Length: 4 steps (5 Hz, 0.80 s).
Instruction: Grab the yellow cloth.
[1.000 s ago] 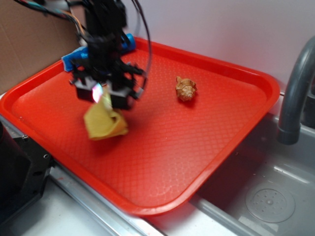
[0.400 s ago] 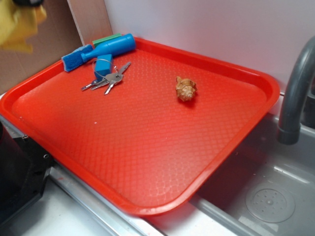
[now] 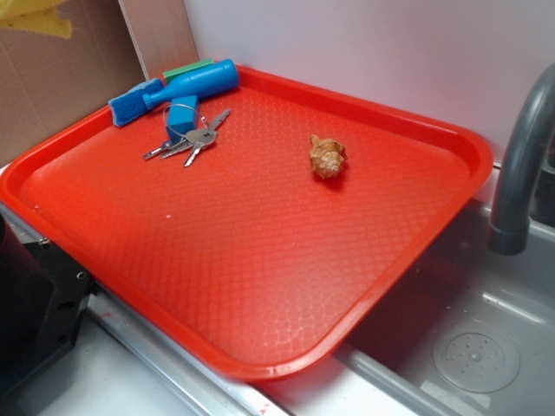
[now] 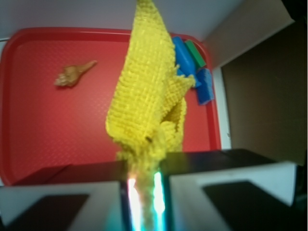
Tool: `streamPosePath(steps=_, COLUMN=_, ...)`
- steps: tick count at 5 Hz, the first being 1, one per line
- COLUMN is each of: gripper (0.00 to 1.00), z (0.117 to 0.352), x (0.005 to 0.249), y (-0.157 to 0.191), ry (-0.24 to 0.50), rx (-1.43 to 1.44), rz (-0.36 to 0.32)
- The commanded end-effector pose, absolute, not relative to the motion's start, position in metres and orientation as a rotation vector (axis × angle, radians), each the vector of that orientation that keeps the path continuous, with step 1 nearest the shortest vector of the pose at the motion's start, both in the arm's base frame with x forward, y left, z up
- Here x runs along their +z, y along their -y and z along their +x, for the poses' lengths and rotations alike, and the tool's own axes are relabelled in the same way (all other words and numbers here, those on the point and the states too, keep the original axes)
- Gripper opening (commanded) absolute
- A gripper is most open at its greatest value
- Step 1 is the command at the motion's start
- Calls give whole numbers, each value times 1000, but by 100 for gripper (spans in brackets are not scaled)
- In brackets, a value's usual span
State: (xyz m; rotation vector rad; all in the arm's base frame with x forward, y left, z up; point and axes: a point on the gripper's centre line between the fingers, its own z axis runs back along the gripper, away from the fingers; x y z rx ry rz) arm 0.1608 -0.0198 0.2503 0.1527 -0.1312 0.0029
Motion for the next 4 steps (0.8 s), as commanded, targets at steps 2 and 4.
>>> streamPosePath(steps=2, gripper=0, z=201, x=198, y=29, ry=223, rx=27, rz=106)
streamPosePath(steps=4, gripper=0, z=207, x=177, y=26, ry=167, rx=67, rz=128)
